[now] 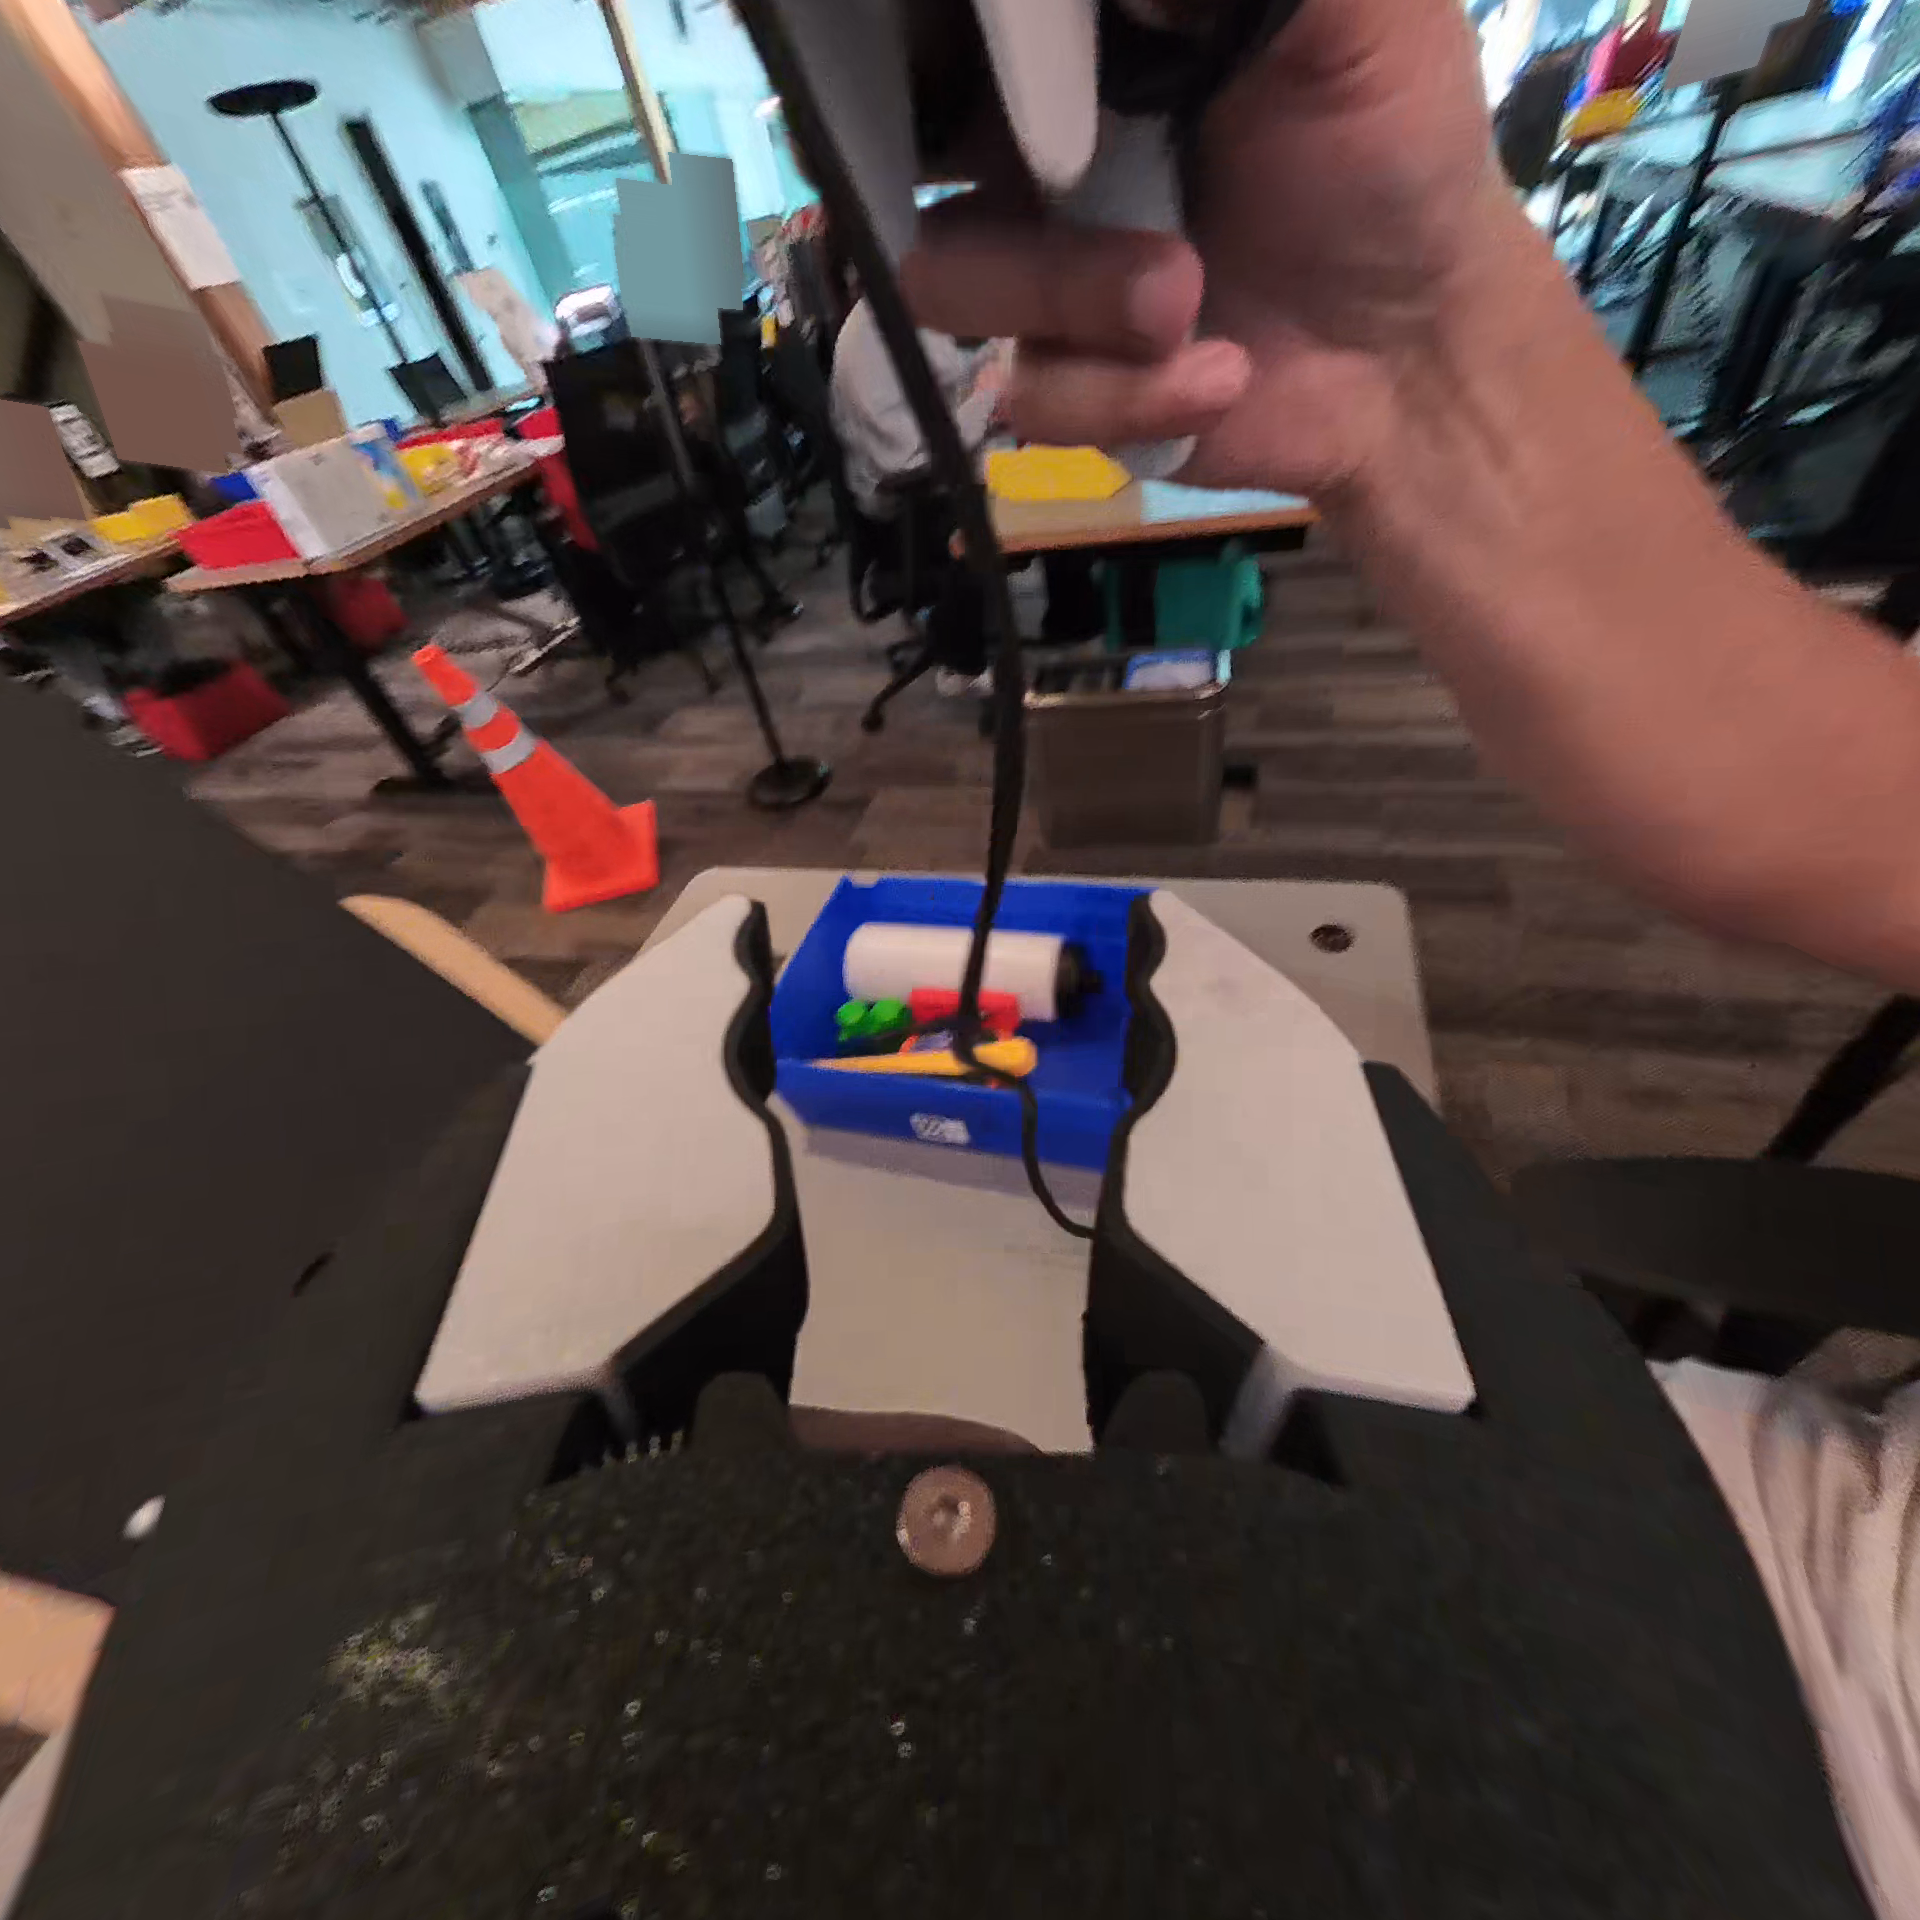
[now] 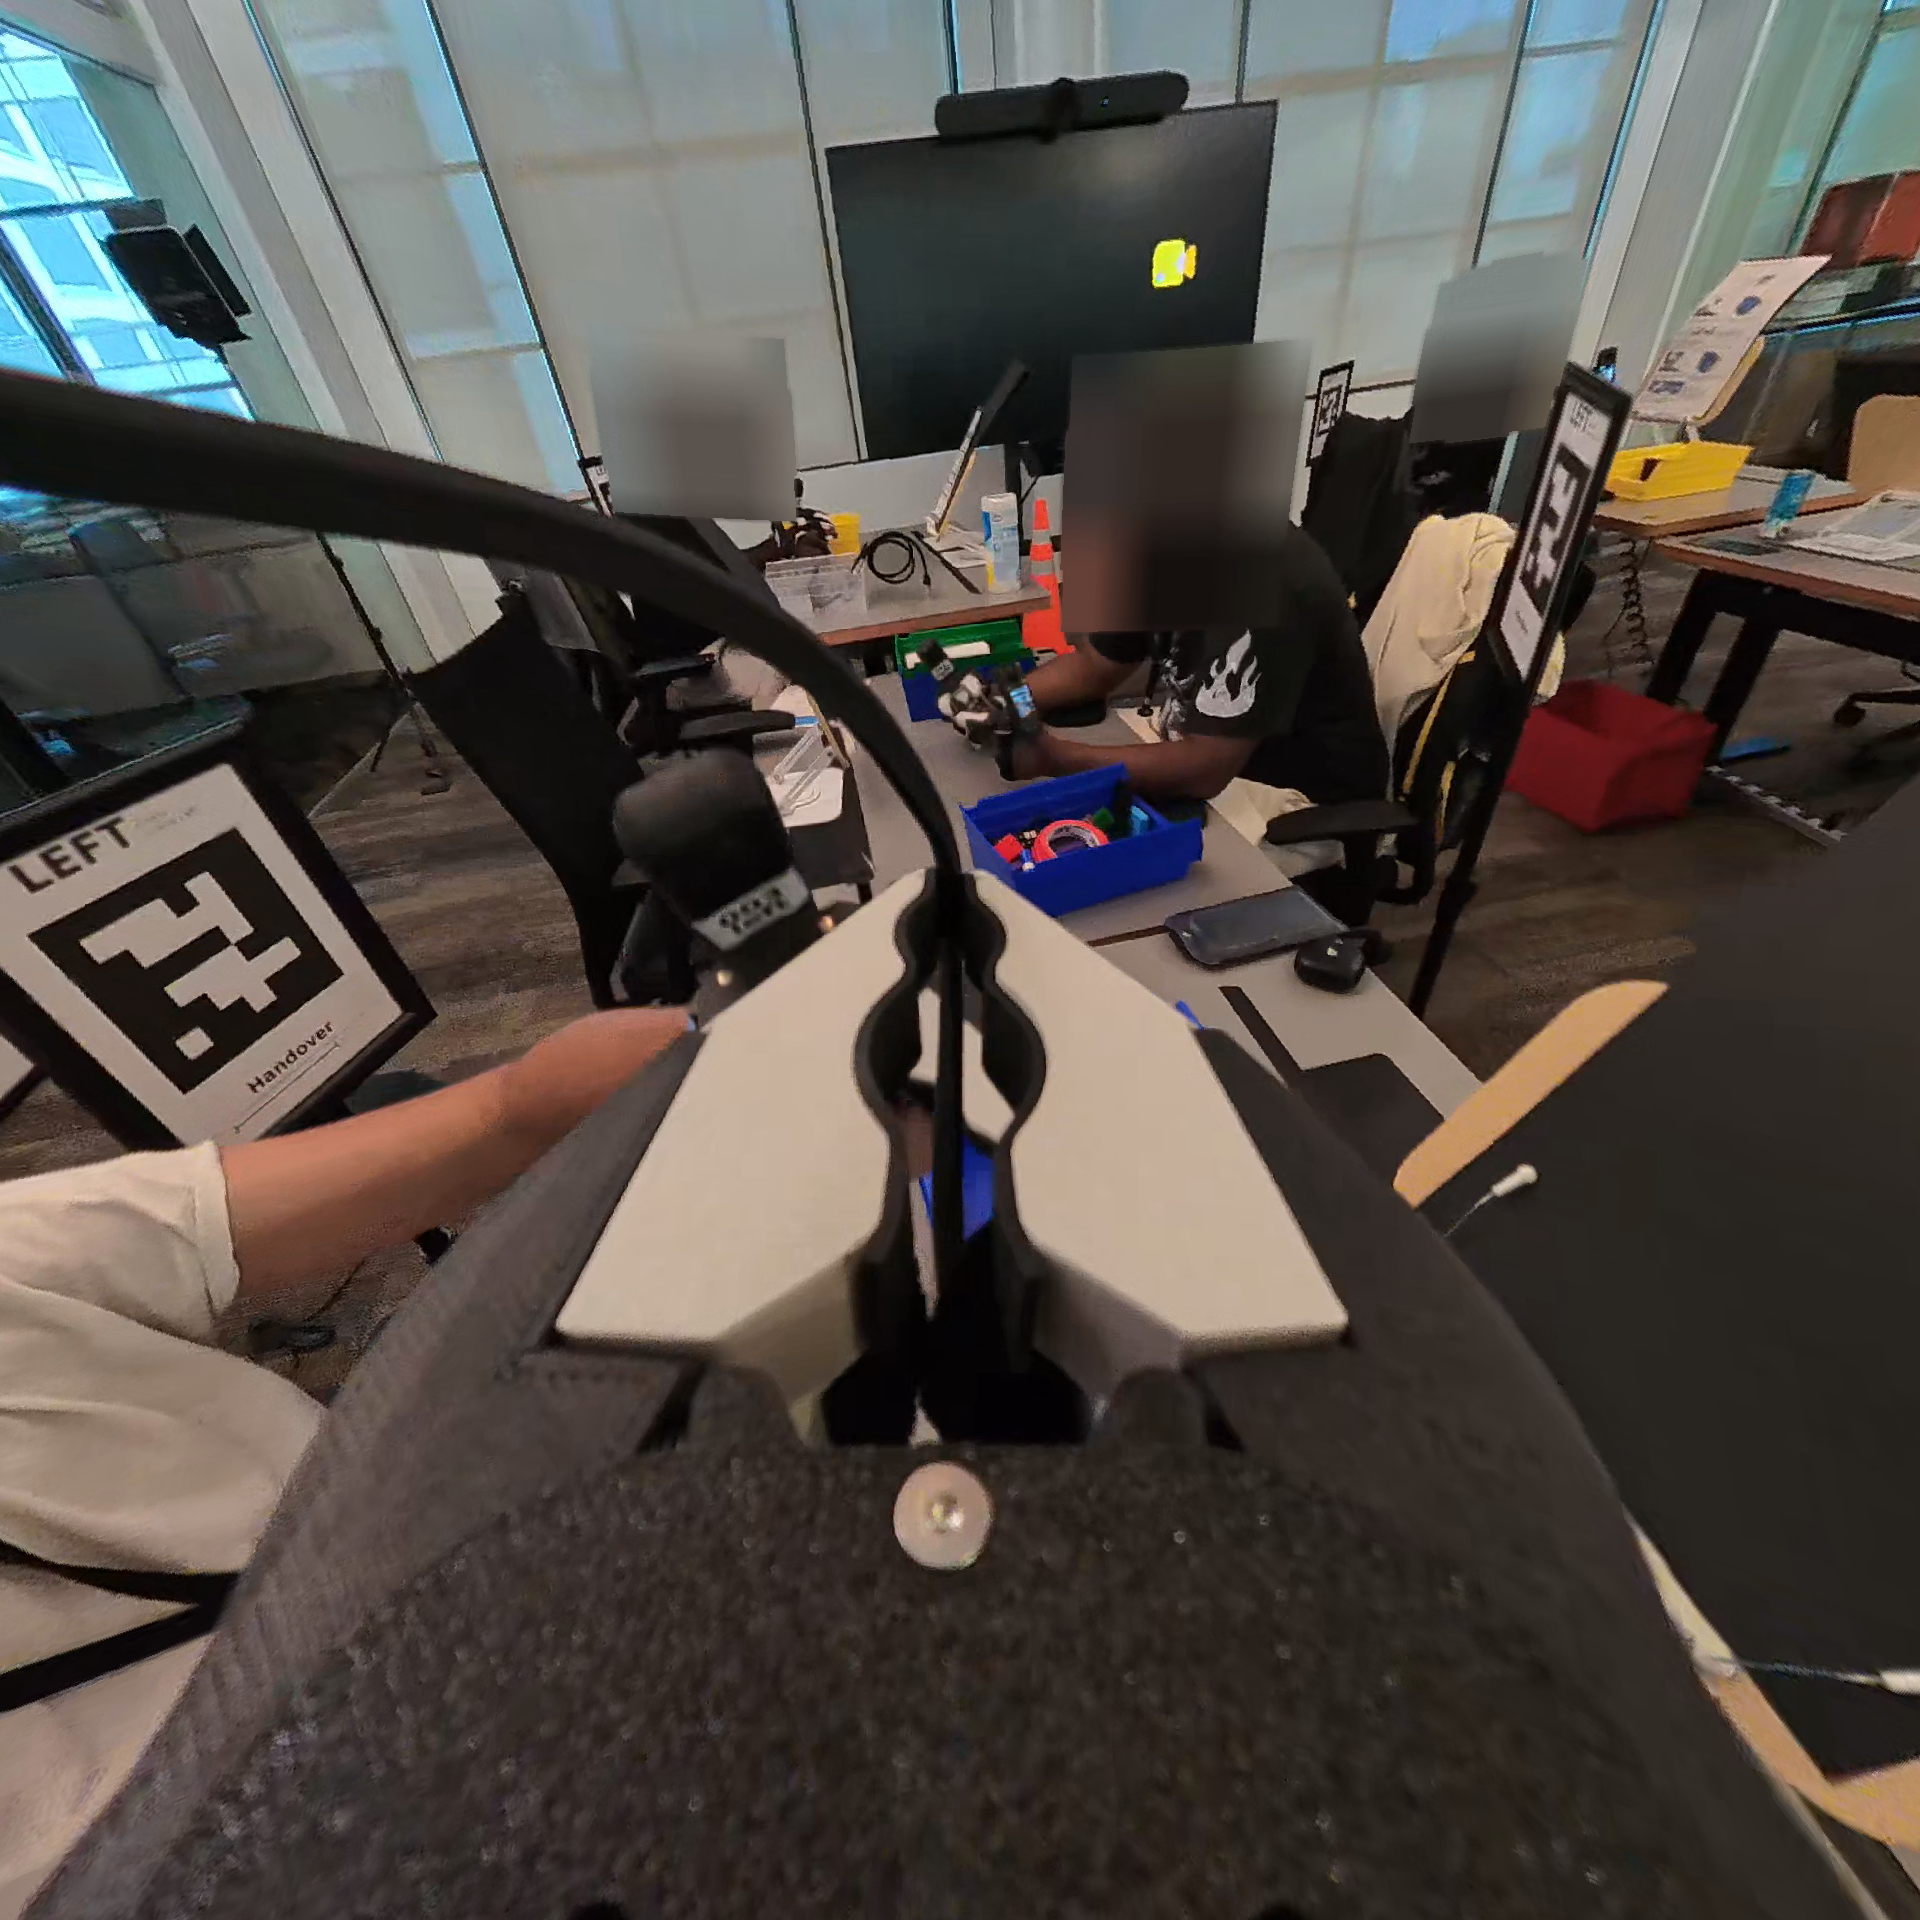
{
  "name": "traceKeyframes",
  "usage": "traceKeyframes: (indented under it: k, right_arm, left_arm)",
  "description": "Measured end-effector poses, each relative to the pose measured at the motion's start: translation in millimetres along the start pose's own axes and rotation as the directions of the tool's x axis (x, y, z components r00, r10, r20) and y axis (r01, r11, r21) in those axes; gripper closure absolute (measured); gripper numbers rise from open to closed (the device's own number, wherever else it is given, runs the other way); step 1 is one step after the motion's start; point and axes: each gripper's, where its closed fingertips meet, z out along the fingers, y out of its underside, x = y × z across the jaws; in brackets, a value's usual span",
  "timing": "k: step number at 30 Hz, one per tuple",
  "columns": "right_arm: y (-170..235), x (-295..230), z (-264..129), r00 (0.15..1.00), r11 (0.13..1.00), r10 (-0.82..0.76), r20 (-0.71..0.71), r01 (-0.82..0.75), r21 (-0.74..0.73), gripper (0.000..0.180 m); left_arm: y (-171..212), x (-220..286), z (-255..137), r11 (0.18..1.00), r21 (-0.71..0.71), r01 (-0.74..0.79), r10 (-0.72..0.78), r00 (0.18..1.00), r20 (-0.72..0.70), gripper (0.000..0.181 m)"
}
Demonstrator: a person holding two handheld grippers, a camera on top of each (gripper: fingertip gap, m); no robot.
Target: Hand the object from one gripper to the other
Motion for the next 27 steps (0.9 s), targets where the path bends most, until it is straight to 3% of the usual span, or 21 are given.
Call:
traceKeyframes:
  k: [3,6,9,14,16,24,26,27]
  right_arm:
    - [-12,-6,11,1.0,1.0,-0.01,0.014,0.01,-0.001,0.178]
    - [-18,-11,17,0.999,1.0,0.007,0.047,-0.008,0.013,0.176]
    - [-20,-12,21,0.998,0.999,0.019,0.056,-0.021,0.03,0.176]
    - [-21,-11,25,0.997,0.999,0.028,0.072,-0.031,0.041,0.176]
    - [-21,-10,25,0.997,0.999,0.028,0.074,-0.031,0.043,0.176]
    - [3,5,-18,0.998,0.999,-0.038,-0.045,0.039,0.02,0.176]
    - [26,6,-34,1.0,0.999,-0.013,-0.021,0.012,-0.048,0.168]
    - [45,4,-42,1.0,0.994,-0.007,0.003,0.007,-0.113,0.154]
  left_arm:
    - [-5,9,11,0.999,0.035,-0.01,0.011,1.0,-0.028,0.119]
    - [-4,11,15,0.998,0.047,-0.039,0.04,0.999,-0.018,0.152]
    - [-1,19,13,0.998,0.05,-0.04,0.044,0.997,-0.067,0.161]
    - [8,22,9,1.0,0.021,-0.006,0.008,0.995,-0.1,0.152]
    - [16,23,7,0.999,-0.009,-0.035,0.034,0.992,-0.118,0.181]
    - [33,-1,-29,0.969,-0.206,-0.138,0.127,0.99,-0.062,0.181]
    - [29,-11,-44,0.956,-0.259,-0.139,0.126,0.99,-0.064,0.181]
    - [25,-17,-51,0.949,-0.281,-0.14,0.129,0.99,-0.055,0.181]
